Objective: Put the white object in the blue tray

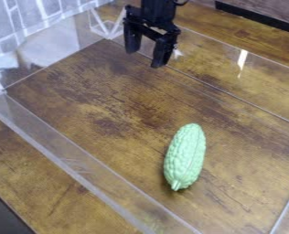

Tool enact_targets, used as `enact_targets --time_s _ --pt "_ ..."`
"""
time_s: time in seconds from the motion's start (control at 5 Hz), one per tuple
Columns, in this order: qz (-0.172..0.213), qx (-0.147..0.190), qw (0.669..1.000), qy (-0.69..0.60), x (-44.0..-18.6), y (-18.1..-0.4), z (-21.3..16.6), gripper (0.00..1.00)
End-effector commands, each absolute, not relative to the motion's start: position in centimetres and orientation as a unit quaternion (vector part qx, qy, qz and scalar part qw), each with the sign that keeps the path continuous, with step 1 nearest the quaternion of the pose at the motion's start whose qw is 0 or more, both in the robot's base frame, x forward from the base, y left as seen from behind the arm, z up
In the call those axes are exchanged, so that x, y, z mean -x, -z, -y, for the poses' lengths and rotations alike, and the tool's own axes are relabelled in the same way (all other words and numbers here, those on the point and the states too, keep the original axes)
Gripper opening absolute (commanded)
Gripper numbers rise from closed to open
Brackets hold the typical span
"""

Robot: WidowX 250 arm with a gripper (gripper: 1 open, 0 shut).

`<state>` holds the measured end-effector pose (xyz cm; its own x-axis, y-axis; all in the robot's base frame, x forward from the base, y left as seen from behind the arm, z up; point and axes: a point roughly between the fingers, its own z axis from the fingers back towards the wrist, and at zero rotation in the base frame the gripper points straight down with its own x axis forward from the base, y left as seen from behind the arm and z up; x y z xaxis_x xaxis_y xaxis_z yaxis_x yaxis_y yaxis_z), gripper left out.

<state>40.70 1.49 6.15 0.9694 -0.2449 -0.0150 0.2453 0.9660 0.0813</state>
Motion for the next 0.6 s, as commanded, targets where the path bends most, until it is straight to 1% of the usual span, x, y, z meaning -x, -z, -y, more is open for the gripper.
enact_targets --time_s 0.0,0.4 --pt "0.031 -0.057 0.990 0.122 -41.83 -8.17 -2.50 1.00" --pt "0.033 -0.072 0.988 0.131 -42.48 -7.70 -2.94 1.00"
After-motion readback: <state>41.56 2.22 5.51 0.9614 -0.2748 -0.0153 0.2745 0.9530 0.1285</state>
